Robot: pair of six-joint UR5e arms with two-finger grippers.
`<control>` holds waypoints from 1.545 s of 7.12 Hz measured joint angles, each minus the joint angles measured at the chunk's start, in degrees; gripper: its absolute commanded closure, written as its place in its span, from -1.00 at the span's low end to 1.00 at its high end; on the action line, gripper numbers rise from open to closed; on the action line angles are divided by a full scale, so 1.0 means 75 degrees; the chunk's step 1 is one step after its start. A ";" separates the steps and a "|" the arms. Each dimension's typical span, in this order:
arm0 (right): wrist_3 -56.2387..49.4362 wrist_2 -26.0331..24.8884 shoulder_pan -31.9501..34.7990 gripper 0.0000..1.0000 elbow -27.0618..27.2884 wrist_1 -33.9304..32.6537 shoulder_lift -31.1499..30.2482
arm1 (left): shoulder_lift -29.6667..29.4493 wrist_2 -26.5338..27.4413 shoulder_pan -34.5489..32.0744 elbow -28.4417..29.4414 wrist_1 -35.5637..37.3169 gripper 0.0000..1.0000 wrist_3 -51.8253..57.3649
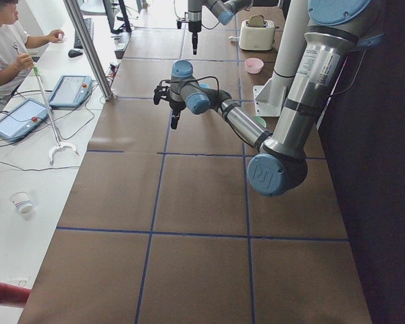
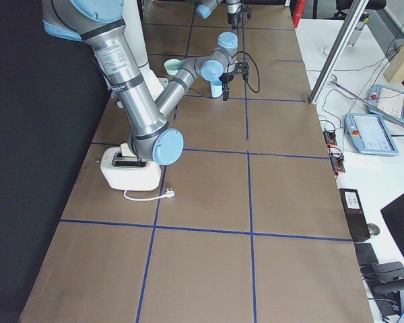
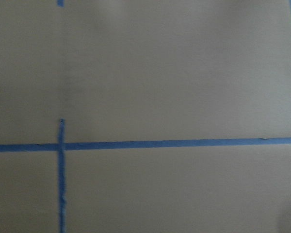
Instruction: Stack blue cups with both arms
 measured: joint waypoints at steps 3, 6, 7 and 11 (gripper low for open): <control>-0.3561 0.0675 0.2207 -1.00 -0.0364 -0.0015 -0.1695 | 0.0966 -0.1744 -0.2869 0.1386 0.0061 -1.00 0.4742; -0.7497 0.1293 0.4438 -1.00 -0.2102 -0.0026 -0.2364 | 0.0917 -0.2405 -0.4541 0.2631 0.1094 -1.00 0.7847; -0.8076 0.1357 0.4872 -1.00 -0.2520 -0.0043 -0.2401 | 0.0774 -0.2424 -0.4675 0.2534 0.1822 -1.00 0.8112; -0.8363 0.1495 0.5324 -1.00 -0.2758 -0.0071 -0.2481 | 0.0653 -0.2425 -0.4658 0.2259 0.3358 -1.00 0.8036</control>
